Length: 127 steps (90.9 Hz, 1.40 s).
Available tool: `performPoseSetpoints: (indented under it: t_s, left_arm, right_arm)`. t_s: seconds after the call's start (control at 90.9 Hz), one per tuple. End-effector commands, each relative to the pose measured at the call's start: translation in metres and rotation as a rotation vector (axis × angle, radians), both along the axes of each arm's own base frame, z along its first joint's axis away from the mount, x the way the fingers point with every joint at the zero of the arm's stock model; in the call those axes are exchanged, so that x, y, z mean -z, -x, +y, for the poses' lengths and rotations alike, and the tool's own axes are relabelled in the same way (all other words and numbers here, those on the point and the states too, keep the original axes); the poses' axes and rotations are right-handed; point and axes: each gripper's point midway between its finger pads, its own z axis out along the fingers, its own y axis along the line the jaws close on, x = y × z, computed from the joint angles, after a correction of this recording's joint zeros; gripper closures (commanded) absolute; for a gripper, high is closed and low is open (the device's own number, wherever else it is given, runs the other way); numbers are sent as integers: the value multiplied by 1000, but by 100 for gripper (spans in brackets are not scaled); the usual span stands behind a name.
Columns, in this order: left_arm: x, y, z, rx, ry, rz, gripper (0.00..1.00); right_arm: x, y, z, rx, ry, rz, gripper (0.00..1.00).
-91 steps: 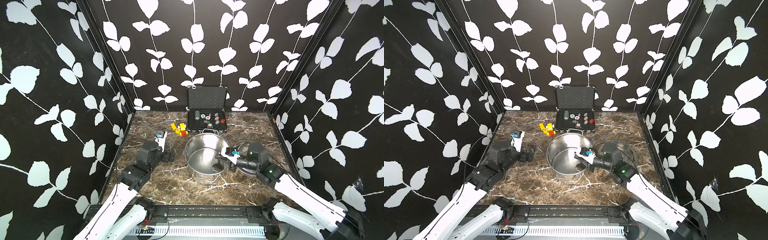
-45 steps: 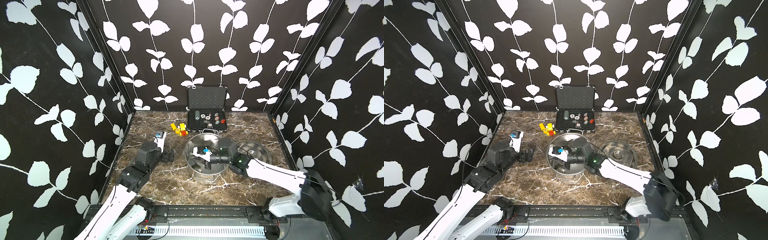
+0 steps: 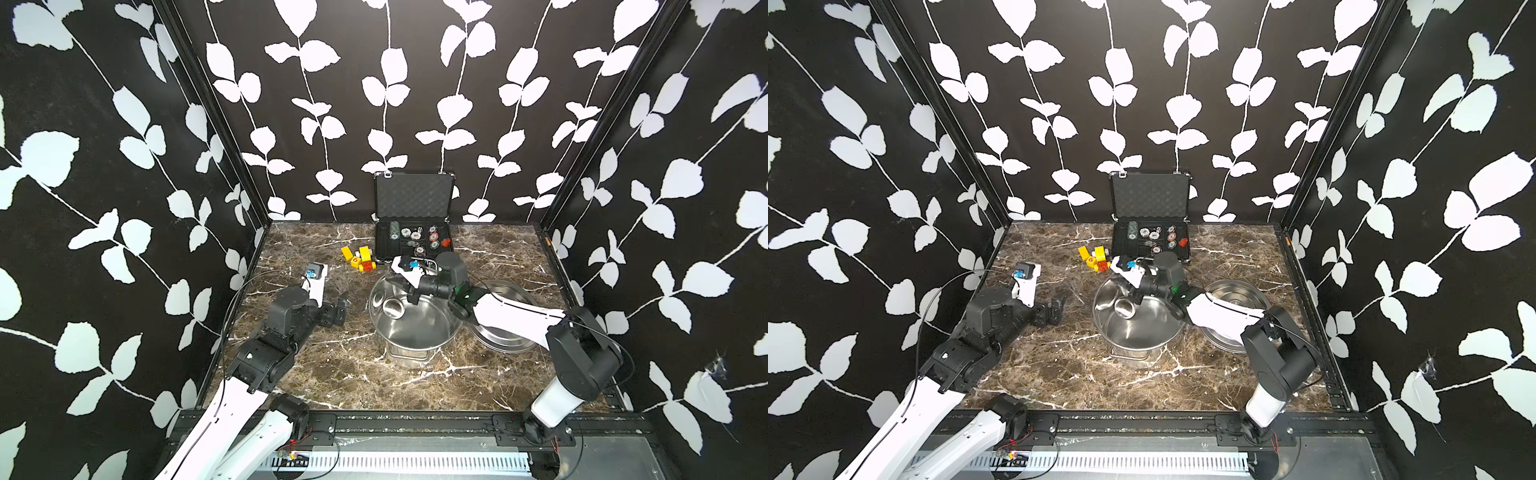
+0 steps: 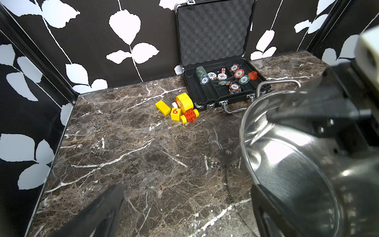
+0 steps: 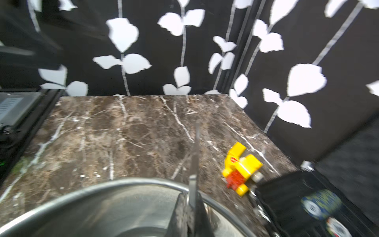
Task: Stir the soup with a spoon
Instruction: Stir the soup in the pan with a stick.
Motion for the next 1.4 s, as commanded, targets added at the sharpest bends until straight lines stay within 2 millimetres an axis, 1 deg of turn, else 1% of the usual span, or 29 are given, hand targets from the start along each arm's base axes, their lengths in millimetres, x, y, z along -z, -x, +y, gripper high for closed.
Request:
performPoseSetpoints:
  t_s: [0.0,0.033,0.11,0.154,0.22,0.264,0.297,0.319,0.341,0.363,0.418,0.462,0.616,0.682,0.803,1.001,1.144,1.265,1.386]
  left_arm:
    - [-1,3,5,-9,-19,-5,1]
    - [0,3,5,-9,-21,-4,1]
    - [0,3,5,-10,-23,-5,1]
    - [0,2,4,-10,-22,-5,1]
    - [0,0,2,-5,-17,-3,1]
    - [1,-1,0,-2,-15,1,1]
    - [1,-2,0,0,-13,1,1]
    - [1,-2,-1,2,-14,3,1]
    - [2,-3,-1,3,-14,5,1]
    - [2,-3,-2,3,-14,6,1]
    - [3,-4,-2,2,-11,6,1]
    - [3,-5,-4,3,-7,5,1]
    - [4,-9,-8,11,12,8,1]
    - [4,-10,-10,13,17,9,1]
    - [4,-13,-13,18,26,12,1]
    - [3,-13,-14,24,28,11,1]
    - [2,-10,-11,21,19,2,1]
    - [2,-8,-8,15,17,-3,1]
    - [1,-6,-7,13,17,-3,1]
  right_arm:
    - [-18,-12,-23,48,-51,-49,100]
    - [-27,-12,-35,72,-58,-67,100]
    - [-24,-14,-59,127,-43,-68,100]
    - [-27,-14,-74,162,-41,-74,100]
    - [-19,-9,-94,205,-20,-61,100]
    - [-21,-3,-106,230,-15,-68,100]
    - [-18,3,-114,243,-3,-61,100]
    - [-11,7,-119,252,12,-47,100]
    - [-12,12,-123,258,16,-48,100]
    - [-9,16,-127,260,25,-40,100]
    - [-11,32,-132,246,30,-34,100]
    - [-8,45,-135,225,35,-10,100]
    - [-9,84,-135,135,0,41,100]
    - [-10,97,-130,97,-14,51,100]
    - [-18,117,-113,19,-20,50,100]
    - [-26,144,-72,-114,10,36,100]
    - [-31,158,-40,-212,23,24,100]
    - [-32,161,-13,-279,41,1,100]
    - [-35,150,12,-315,28,-28,100]
